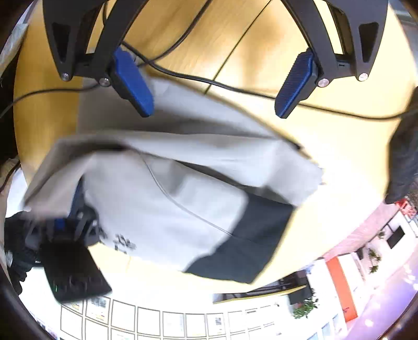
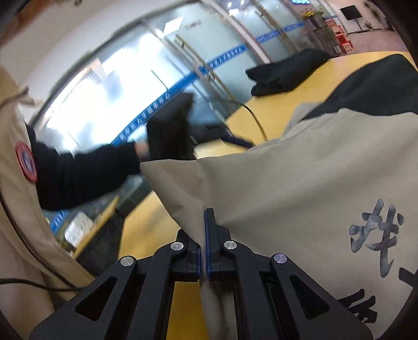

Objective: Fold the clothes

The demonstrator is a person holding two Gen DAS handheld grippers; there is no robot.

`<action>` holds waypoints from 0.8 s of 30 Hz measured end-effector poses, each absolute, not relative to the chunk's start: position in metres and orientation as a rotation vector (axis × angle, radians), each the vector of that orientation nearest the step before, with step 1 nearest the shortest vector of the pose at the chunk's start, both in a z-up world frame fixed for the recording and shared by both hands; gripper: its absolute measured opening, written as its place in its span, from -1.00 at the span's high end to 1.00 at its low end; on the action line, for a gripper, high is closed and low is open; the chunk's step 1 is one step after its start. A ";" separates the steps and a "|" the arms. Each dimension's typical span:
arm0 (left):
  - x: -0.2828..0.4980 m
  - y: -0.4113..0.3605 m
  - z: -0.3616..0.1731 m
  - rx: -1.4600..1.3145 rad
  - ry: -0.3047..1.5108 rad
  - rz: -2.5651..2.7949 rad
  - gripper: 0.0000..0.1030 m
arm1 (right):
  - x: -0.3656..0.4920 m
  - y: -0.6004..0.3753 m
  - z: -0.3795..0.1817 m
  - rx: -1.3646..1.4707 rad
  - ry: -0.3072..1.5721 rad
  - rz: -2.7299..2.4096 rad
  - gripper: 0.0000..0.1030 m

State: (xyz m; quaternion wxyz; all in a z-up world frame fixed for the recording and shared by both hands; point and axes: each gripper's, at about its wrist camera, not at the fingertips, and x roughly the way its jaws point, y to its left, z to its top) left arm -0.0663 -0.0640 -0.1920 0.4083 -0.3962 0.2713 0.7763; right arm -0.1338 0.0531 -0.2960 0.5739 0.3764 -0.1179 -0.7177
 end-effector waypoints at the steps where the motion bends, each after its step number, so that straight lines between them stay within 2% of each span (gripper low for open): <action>1: -0.065 -0.071 -0.185 -0.996 0.688 1.971 -0.88 | -0.132 0.049 -0.299 0.894 -0.245 -1.685 0.95; 6: -0.061 -0.060 -0.158 -0.886 0.651 1.981 -0.88 | -0.124 0.031 -0.315 0.951 -0.089 -1.695 0.93; 11: -0.062 0.002 -0.143 -0.745 0.671 1.885 -0.88 | -0.112 0.017 -0.323 0.945 0.057 -1.723 0.90; 18: -0.075 0.054 -0.213 -0.786 0.780 1.769 -0.83 | -0.098 0.008 -0.327 0.902 0.206 -1.738 0.86; 21: -0.076 0.046 -0.217 -0.792 0.730 1.773 -0.84 | -0.093 0.002 -0.326 0.901 0.262 -1.740 0.80; 23: -0.075 0.041 -0.220 -0.774 0.728 1.774 -0.84 | -0.088 0.007 -0.318 0.899 0.263 -1.767 0.72; 24: -0.076 0.039 -0.222 -0.777 0.720 1.775 -0.84 | -0.083 0.012 -0.312 0.894 0.258 -1.787 0.58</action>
